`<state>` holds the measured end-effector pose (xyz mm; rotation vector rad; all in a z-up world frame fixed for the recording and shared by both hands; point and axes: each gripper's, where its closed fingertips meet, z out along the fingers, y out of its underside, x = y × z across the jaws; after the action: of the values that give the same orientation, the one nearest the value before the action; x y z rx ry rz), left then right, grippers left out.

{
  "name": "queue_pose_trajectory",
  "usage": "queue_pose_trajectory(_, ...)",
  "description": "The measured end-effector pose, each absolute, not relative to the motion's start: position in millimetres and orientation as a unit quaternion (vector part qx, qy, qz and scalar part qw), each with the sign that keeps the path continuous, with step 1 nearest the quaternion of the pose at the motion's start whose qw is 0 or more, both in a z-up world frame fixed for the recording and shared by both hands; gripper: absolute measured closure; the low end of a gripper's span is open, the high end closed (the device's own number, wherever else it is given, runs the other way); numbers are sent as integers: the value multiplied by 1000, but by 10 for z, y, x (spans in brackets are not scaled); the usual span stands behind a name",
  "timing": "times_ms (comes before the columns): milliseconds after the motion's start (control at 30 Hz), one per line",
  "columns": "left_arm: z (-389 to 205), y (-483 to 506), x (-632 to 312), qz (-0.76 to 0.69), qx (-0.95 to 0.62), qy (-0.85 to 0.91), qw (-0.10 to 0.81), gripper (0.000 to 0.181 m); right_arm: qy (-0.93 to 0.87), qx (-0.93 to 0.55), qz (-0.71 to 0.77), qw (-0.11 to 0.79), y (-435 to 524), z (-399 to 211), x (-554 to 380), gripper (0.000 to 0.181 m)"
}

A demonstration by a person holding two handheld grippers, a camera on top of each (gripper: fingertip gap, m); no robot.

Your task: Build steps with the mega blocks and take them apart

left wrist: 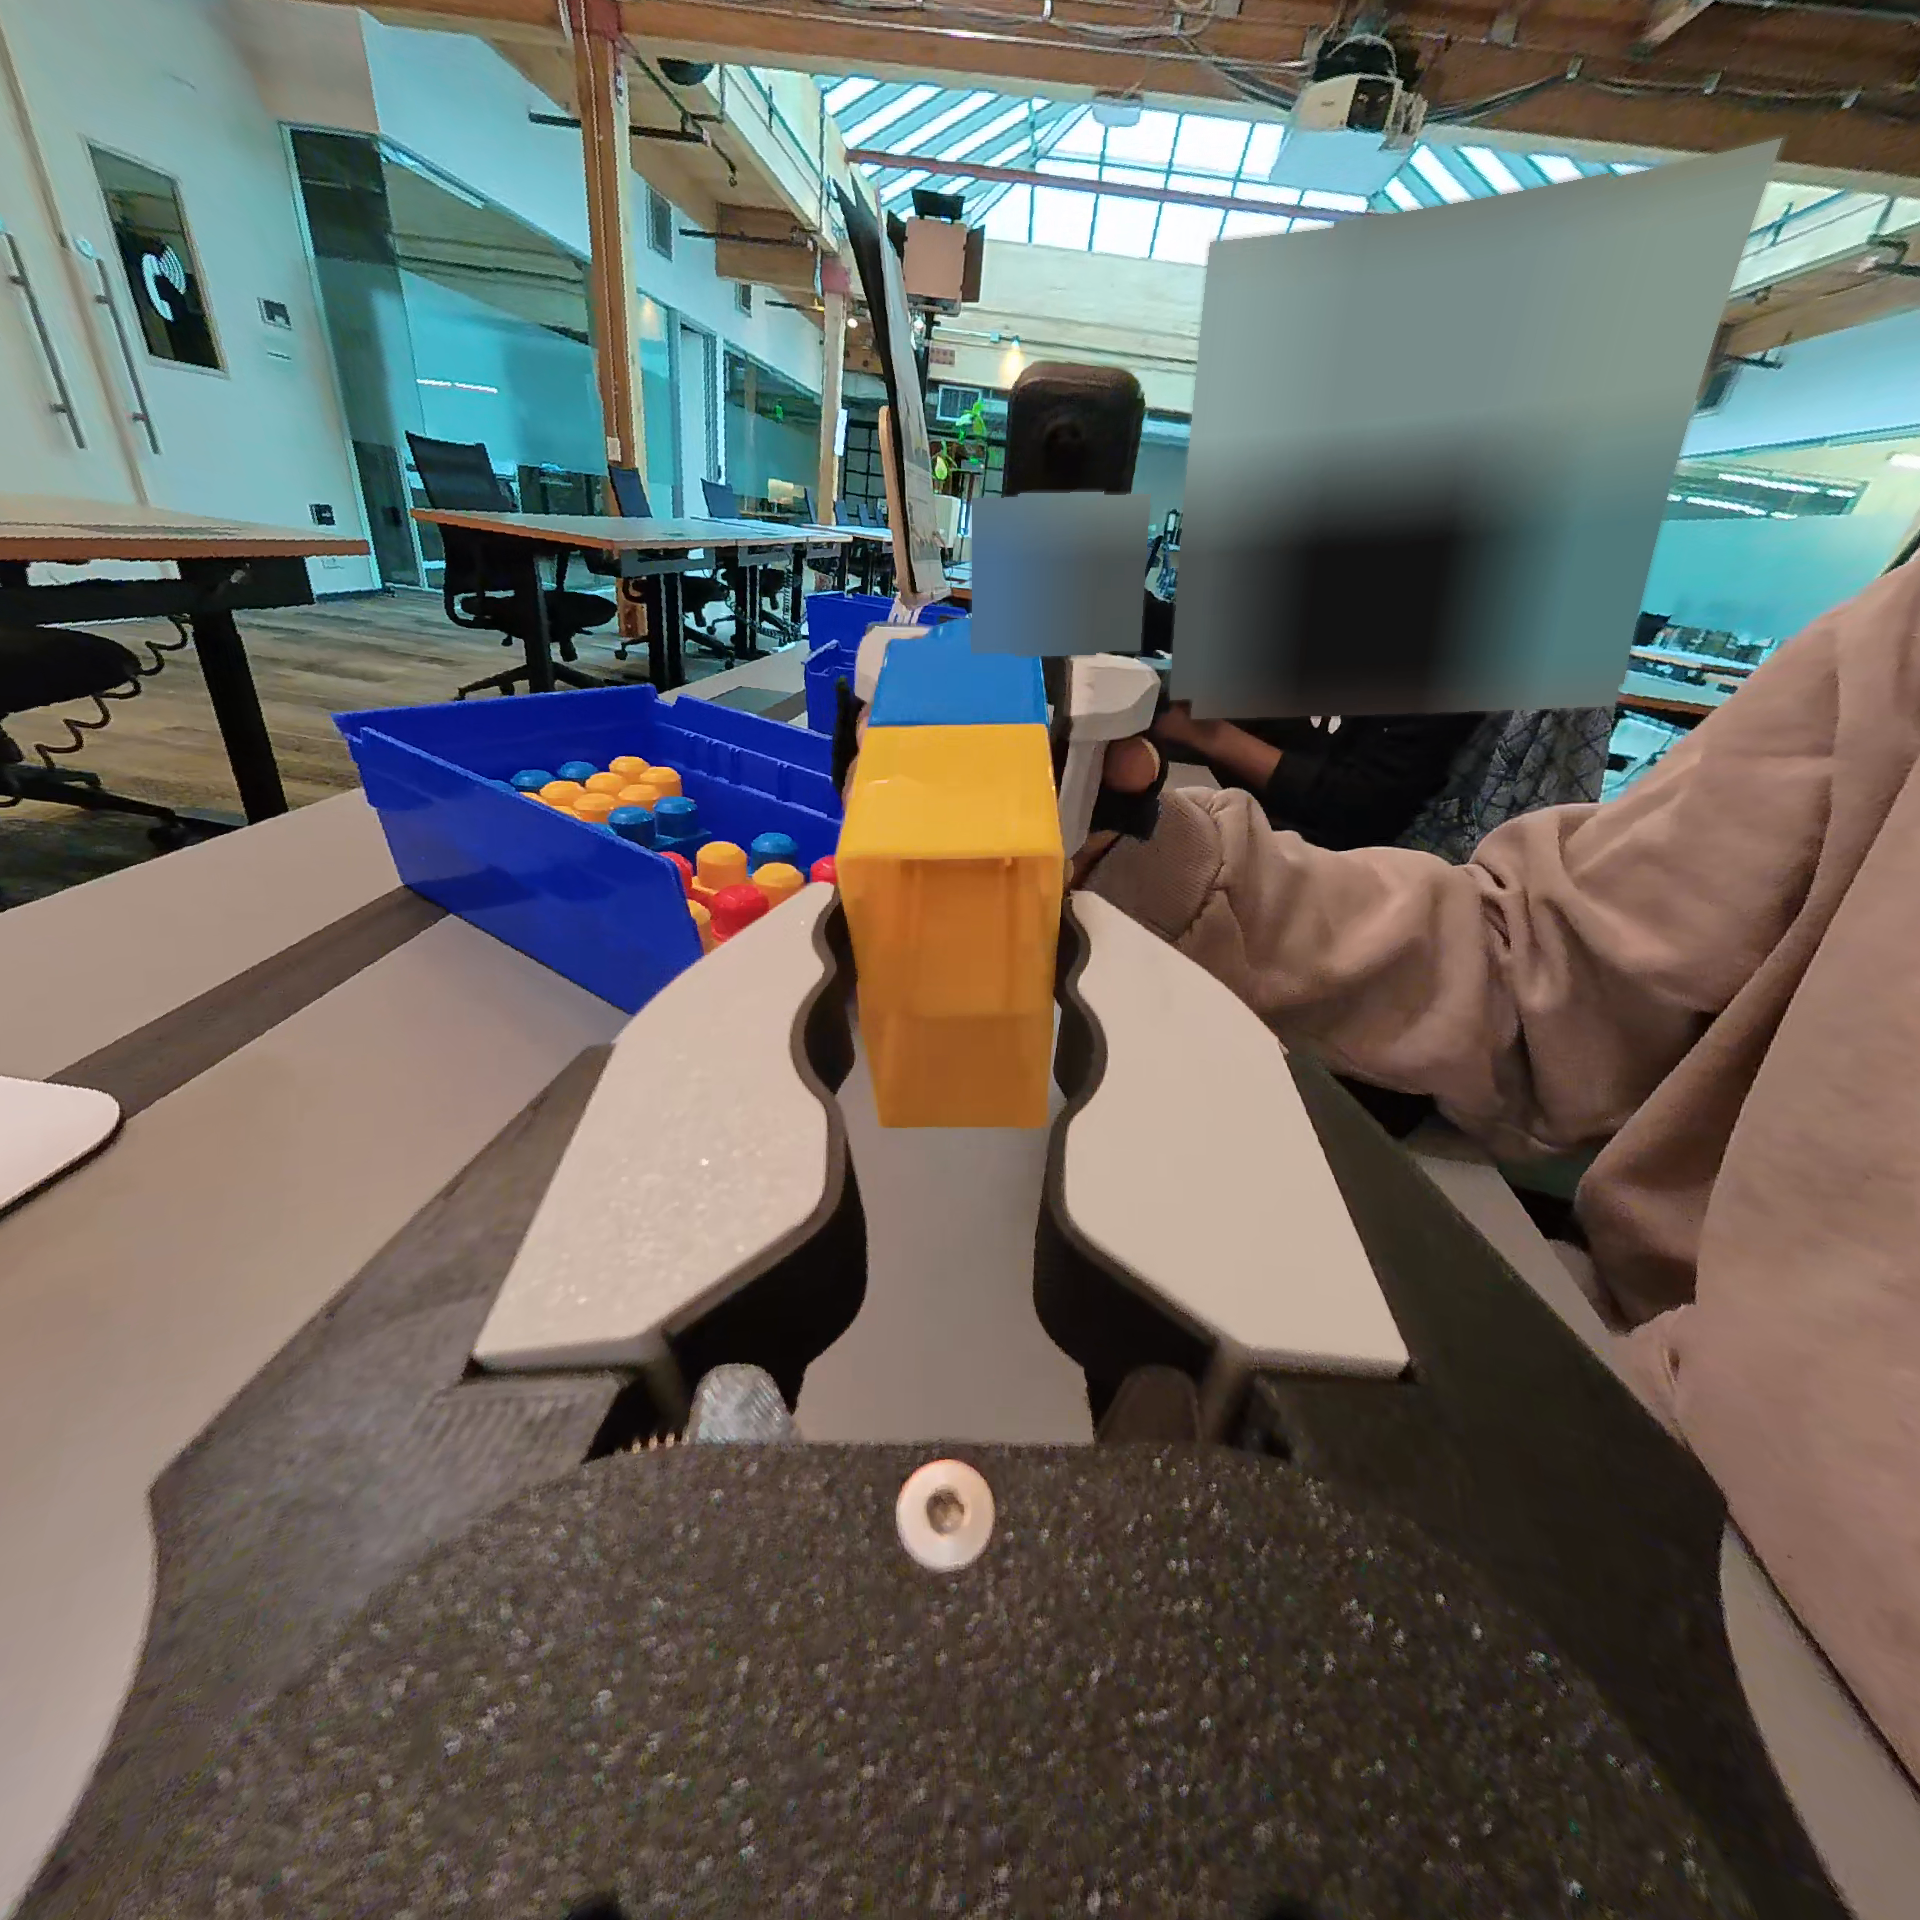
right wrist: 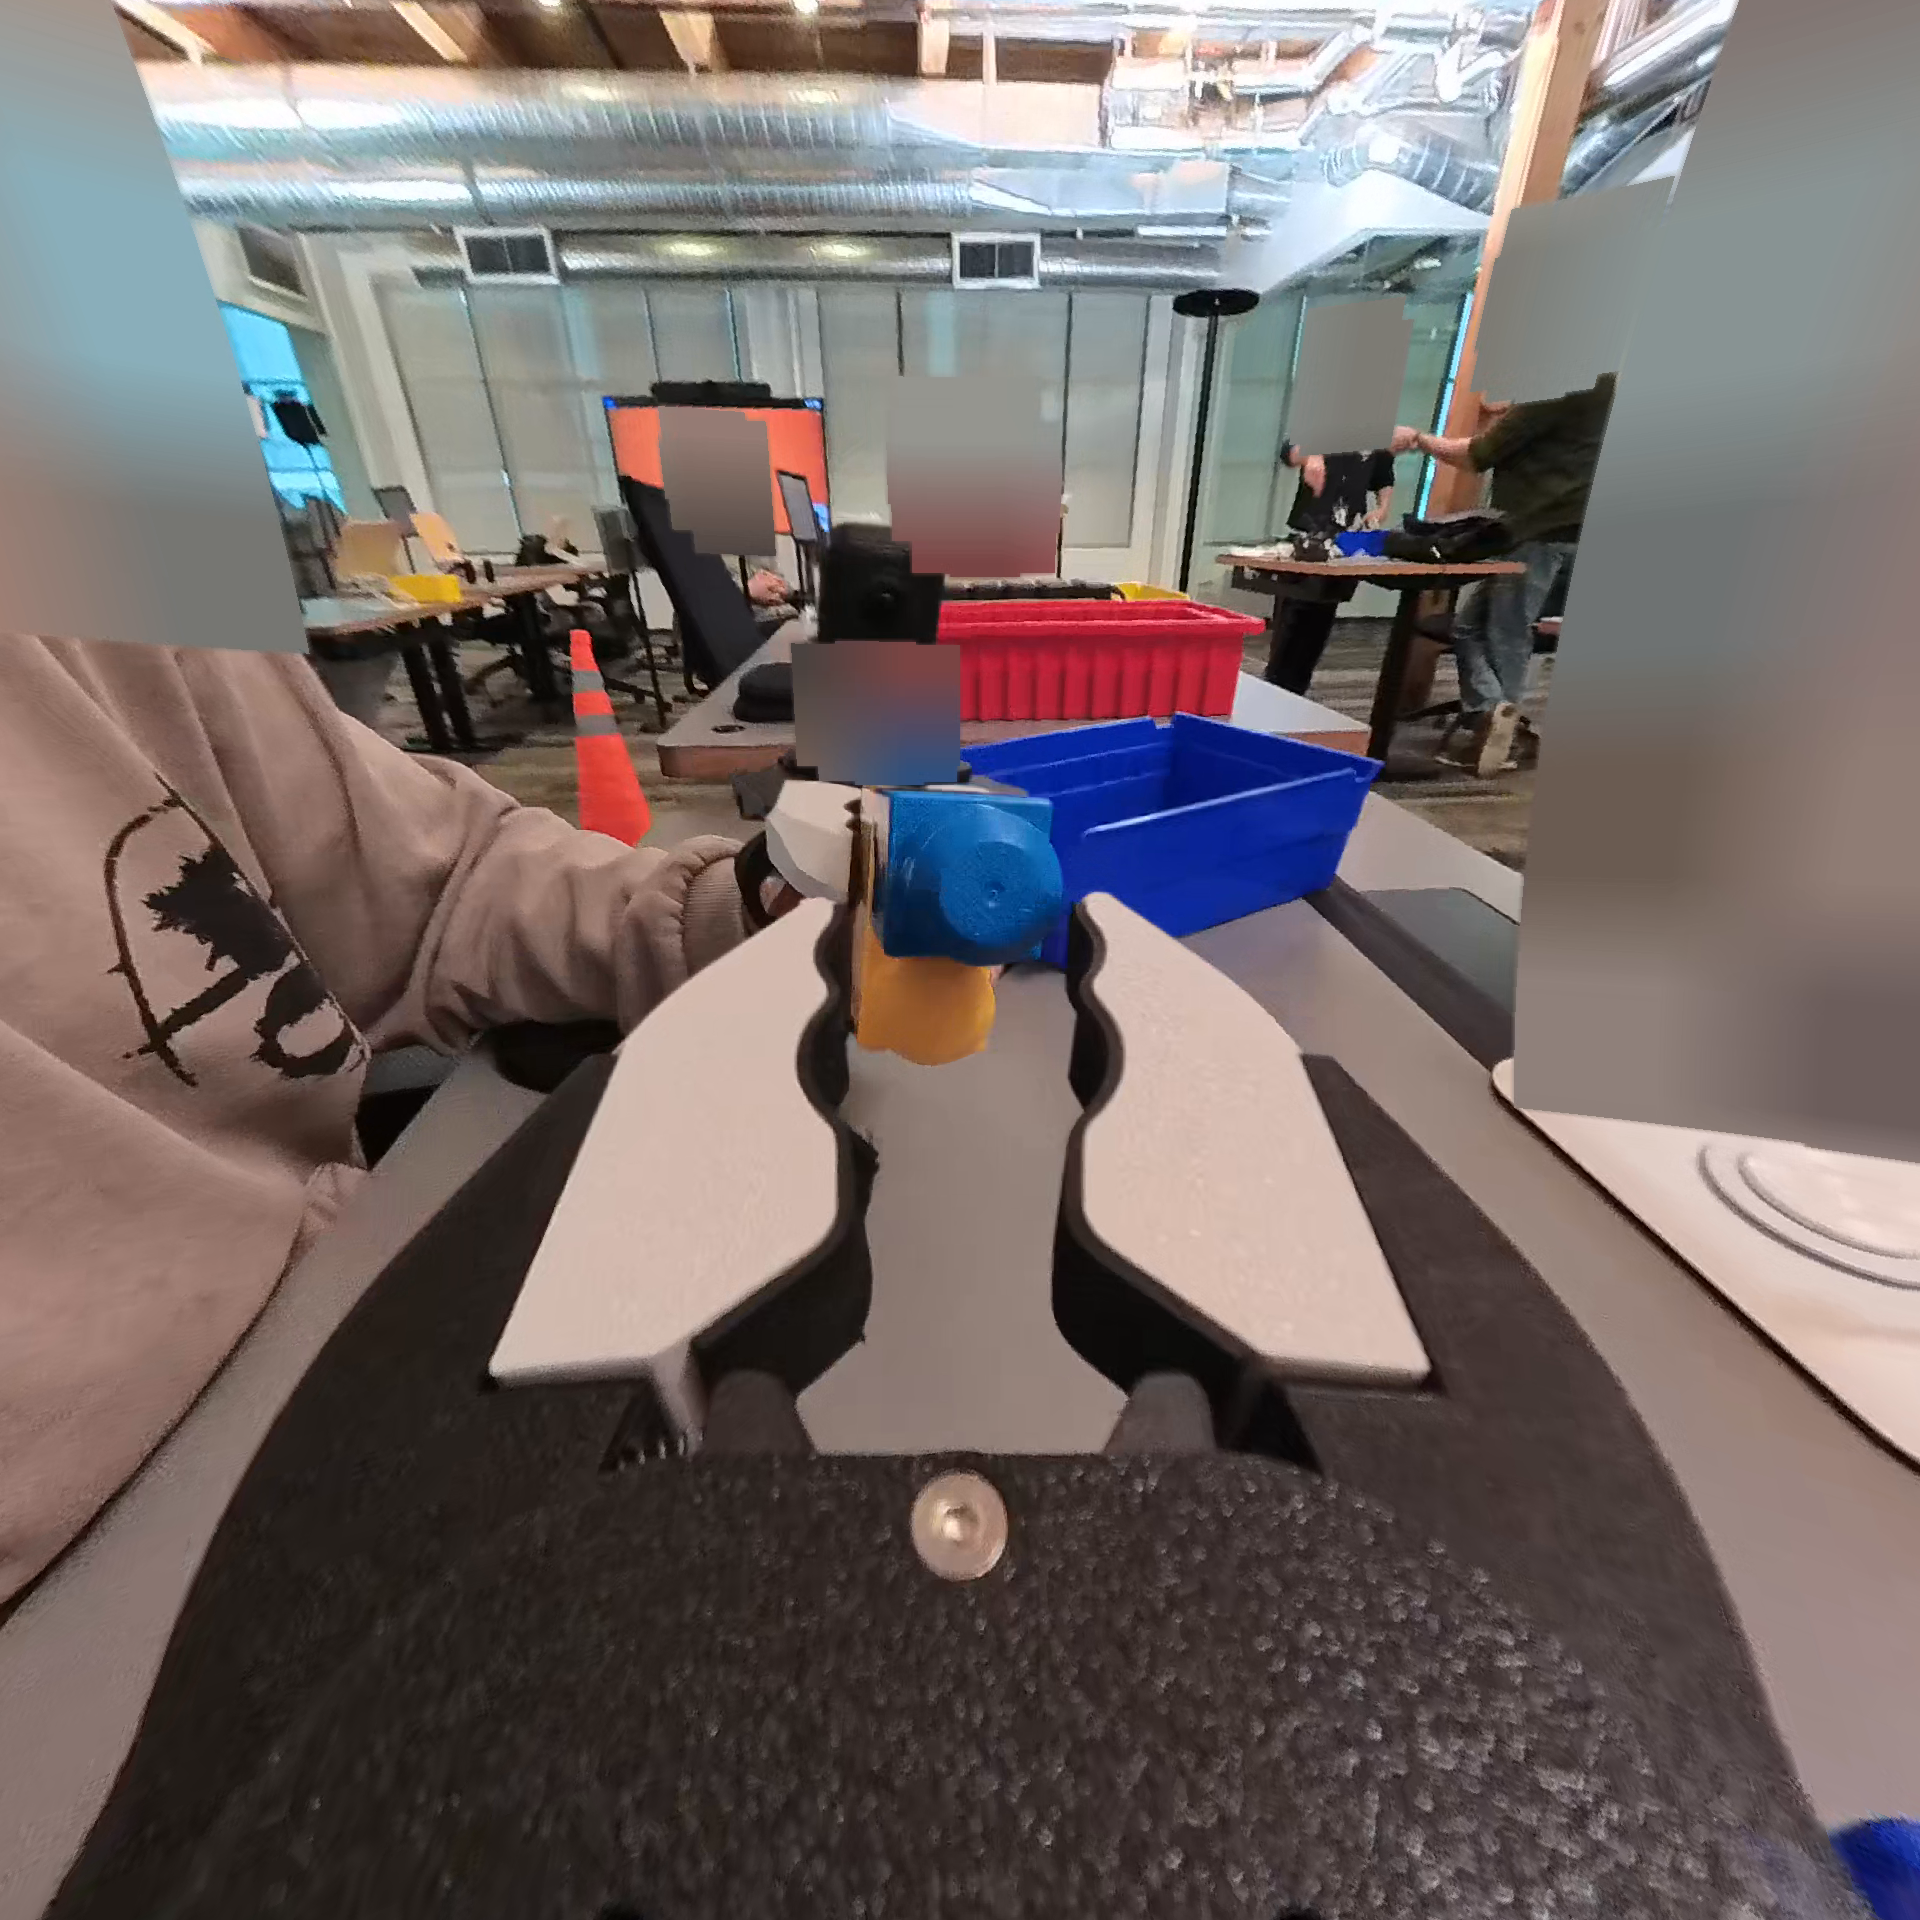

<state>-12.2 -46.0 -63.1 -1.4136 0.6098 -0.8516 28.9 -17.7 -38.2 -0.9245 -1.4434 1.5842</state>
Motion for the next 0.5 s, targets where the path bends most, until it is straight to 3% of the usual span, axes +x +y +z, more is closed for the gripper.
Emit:
queue_pose_trajectory(333,-676,-505,12,-361,-623,296,628,145,-622,-360,585,376,-274,-359,369,152)
queue_pose_trajectory(500,-658,-456,-138,-351,-625,276,641,145,-623,-390,526,429,257,87,830,152)
